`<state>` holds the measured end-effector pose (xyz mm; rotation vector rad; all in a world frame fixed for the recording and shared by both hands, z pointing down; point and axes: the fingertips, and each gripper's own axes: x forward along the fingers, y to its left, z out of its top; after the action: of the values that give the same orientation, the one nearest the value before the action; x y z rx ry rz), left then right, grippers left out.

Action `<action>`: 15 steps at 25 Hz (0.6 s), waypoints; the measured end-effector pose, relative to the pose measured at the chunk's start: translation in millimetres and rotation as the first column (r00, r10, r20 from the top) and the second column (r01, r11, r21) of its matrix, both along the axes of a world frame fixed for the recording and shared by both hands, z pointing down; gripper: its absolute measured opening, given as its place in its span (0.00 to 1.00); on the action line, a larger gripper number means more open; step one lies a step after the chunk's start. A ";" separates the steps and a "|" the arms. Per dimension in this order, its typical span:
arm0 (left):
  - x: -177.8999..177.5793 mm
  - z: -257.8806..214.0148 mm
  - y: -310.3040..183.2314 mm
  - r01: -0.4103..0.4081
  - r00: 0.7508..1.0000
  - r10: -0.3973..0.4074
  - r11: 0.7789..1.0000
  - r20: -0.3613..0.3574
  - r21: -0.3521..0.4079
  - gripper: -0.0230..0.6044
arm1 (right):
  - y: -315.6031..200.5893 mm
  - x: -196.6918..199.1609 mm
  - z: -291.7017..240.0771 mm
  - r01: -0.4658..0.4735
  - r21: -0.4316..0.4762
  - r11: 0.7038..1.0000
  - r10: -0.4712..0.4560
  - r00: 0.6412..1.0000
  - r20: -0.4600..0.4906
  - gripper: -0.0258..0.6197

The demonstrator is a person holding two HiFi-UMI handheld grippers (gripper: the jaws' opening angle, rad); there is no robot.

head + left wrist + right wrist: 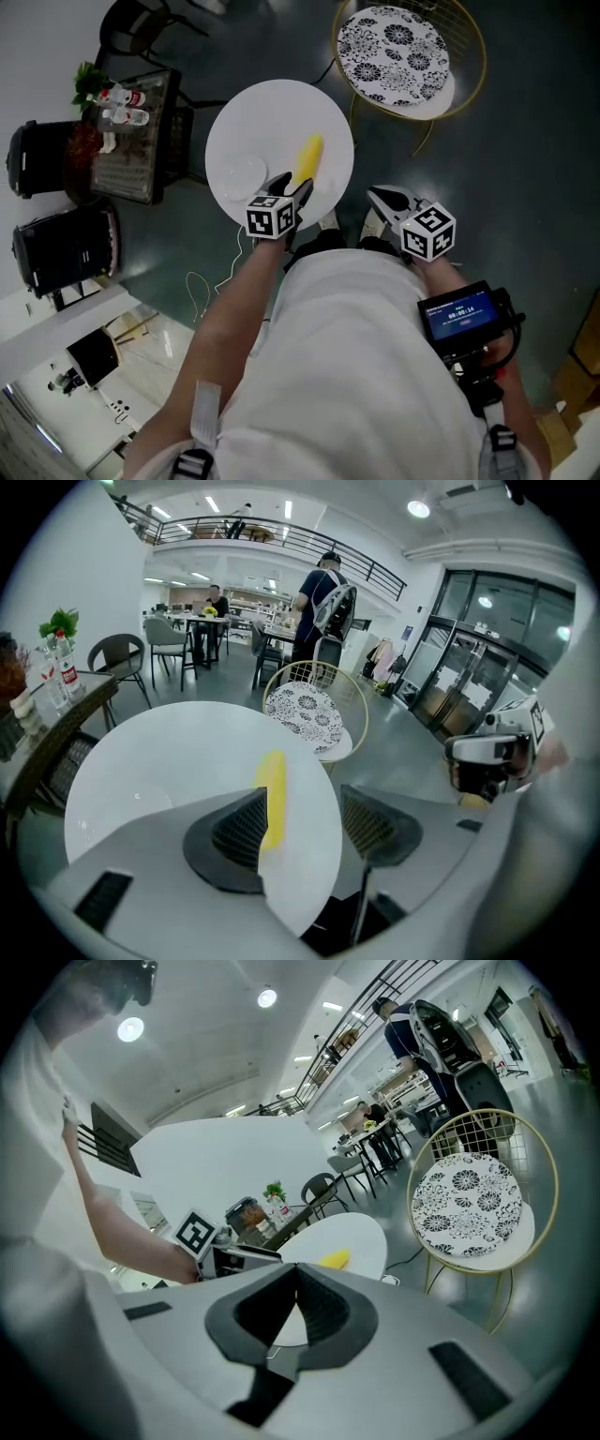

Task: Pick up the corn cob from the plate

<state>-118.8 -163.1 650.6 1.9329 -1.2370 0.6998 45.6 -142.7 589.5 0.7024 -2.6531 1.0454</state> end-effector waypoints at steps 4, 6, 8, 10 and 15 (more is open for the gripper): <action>25.4 -21.6 29.4 0.042 0.998 -0.040 0.998 -0.038 0.037 0.44 | 8.2 14.2 -1.2 0.047 -0.005 0.999 -0.047 0.999 0.001 0.05; 30.6 -32.4 39.7 0.075 0.996 -0.072 0.996 -0.047 0.058 0.39 | 9.0 14.5 -2.6 0.084 -0.001 0.996 -0.084 0.996 0.000 0.05; 34.7 -46.0 47.5 0.104 0.994 -0.101 0.992 -0.049 0.077 0.33 | 7.3 14.3 -7.0 0.119 0.003 0.993 -0.119 0.993 -0.002 0.05; 35.4 -60.3 53.6 0.124 0.992 -0.120 0.987 -0.044 0.102 0.25 | 4.2 10.7 -13.0 0.150 0.010 0.989 -0.150 0.989 -0.006 0.05; 18.2 -82.8 68.9 0.166 0.986 -0.162 0.971 -0.033 0.172 0.06 | 0.6 -15.5 -25.9 0.223 0.043 0.974 -0.223 0.975 0.002 0.05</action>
<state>-100.6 -94.3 567.9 1.9431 -1.4695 0.5017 30.1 -142.1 563.6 0.3960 -2.6895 0.9336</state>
